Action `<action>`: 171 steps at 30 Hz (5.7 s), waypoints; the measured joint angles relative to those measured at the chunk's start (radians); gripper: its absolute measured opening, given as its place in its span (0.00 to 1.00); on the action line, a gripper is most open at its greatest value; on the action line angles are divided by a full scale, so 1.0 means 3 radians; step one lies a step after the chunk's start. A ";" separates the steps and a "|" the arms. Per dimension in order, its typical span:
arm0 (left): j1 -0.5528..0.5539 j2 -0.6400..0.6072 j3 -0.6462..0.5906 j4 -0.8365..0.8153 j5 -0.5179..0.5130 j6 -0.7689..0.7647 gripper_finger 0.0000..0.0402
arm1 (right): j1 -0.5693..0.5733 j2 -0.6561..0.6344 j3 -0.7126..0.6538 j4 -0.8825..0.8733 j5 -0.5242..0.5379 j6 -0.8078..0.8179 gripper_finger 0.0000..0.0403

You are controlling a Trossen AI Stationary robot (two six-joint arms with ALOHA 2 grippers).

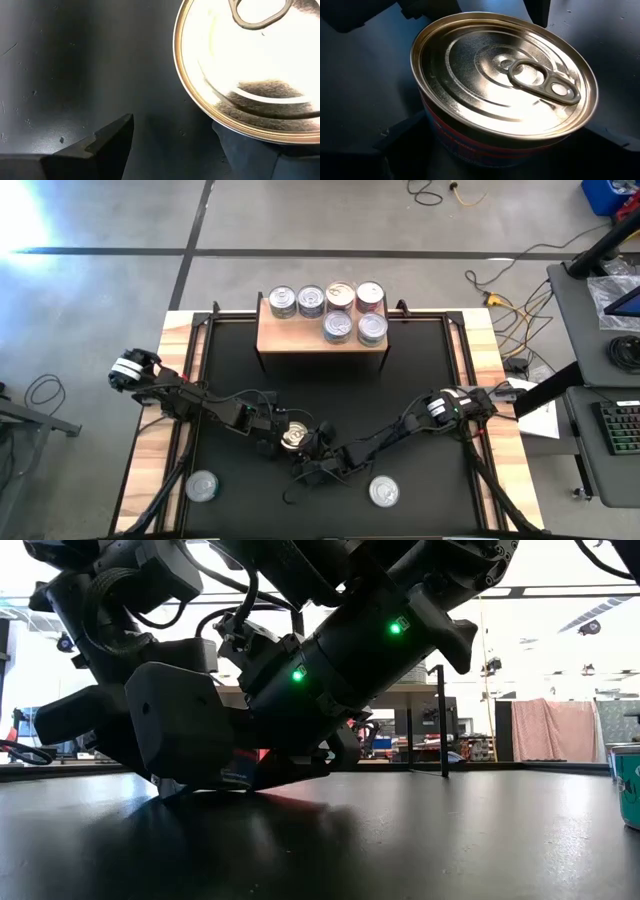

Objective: Stack canned seafood by type on shelf
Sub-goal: Put the blue-pink tuna can on the shelf

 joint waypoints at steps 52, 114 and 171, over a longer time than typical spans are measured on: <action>-0.0485 -0.1486 0.0239 -0.1561 -0.0064 -0.1297 0.68 | -0.0012 -0.0664 0.0268 -0.0984 -0.0425 0.0073 0.91; -0.0367 -0.4177 0.0035 -0.0868 -0.1434 -0.0174 0.45 | -0.1498 0.0131 0.2621 -0.1928 -0.0007 -0.0655 0.91; 0.3950 -0.1385 0.0763 -0.0217 0.3105 0.1449 0.00 | -0.1692 0.0184 0.2609 -0.2107 -0.0325 -0.0719 0.98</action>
